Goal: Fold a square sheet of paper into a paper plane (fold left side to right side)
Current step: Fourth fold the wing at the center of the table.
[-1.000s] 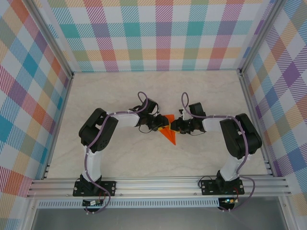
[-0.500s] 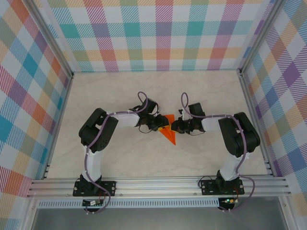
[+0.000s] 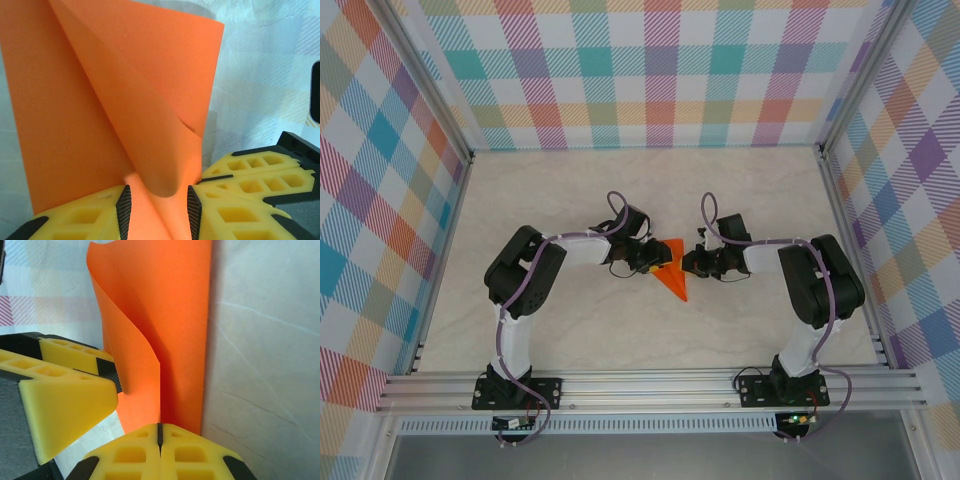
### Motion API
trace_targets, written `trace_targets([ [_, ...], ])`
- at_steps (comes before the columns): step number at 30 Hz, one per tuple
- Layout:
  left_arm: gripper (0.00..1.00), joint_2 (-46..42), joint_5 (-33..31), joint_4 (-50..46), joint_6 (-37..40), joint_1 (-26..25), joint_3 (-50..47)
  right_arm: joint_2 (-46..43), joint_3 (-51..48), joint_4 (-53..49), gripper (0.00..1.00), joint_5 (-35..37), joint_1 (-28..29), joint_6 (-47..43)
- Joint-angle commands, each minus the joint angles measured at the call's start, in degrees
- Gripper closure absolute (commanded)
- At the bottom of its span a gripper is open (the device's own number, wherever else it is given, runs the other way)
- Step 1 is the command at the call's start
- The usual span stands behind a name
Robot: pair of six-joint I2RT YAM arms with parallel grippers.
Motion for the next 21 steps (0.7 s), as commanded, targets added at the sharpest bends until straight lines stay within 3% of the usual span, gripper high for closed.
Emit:
trace_targets([
  [1,0.63,-1.3,-0.2,0.1,0.2,-0.3,-0.1,-2.0,-1.0,-1.2,0.97,1.4,-0.3,-1.4],
  [21,0.63,-1.0,0.0,-0.3,0.5,-0.4,0.3,-2.3,-2.9,-1.3,0.97,3.2,-0.3,-1.3],
])
